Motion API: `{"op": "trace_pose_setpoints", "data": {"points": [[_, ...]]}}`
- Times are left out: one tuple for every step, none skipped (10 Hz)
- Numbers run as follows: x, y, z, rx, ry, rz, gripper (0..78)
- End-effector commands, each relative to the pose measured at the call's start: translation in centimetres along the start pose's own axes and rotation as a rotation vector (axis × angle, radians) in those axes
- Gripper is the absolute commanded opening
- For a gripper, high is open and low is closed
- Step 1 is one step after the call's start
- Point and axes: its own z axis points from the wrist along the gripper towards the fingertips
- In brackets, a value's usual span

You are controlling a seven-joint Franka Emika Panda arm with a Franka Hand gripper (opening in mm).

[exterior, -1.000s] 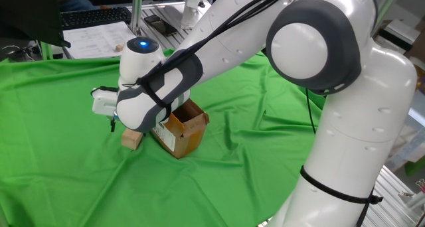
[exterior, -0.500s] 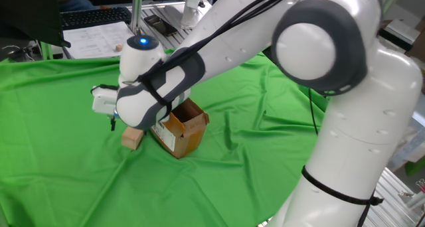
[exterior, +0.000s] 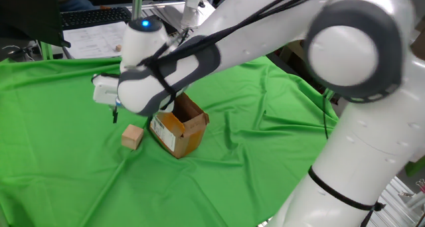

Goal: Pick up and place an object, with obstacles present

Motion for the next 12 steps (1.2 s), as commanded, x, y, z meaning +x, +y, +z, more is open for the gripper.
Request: {"op": "trace_pose_setpoints", "data": {"points": [[0.0,-1.7,-3.5,0.012,0.014,-0.038,77.5],[0.0,-1.8,-3.7,0.013,0.013,-0.043,77.5],[-0.5,-2.3,-4.5,0.020,0.013,-0.069,77.5],[-0.9,-2.6,-5.1,0.028,0.013,-0.086,77.5],[-1.3,-3.1,-5.7,0.037,0.015,-0.106,77.5],[-1.8,-3.6,-6.3,0.043,0.022,-0.129,77.5],[-2.3,-3.9,-6.7,0.045,0.030,-0.149,77.5],[-3.0,-4.3,-7.2,0.049,0.034,-0.168,77.5],[-3.5,-4.6,-7.6,0.057,0.035,-0.180,77.5],[-3.6,-4.7,-7.8,0.061,0.034,-0.182,77.5],[-4.3,-4.9,-8.3,0.070,0.036,-0.193,77.5],[-4.8,-5.2,-8.7,0.068,0.039,-0.213,77.5]]}}
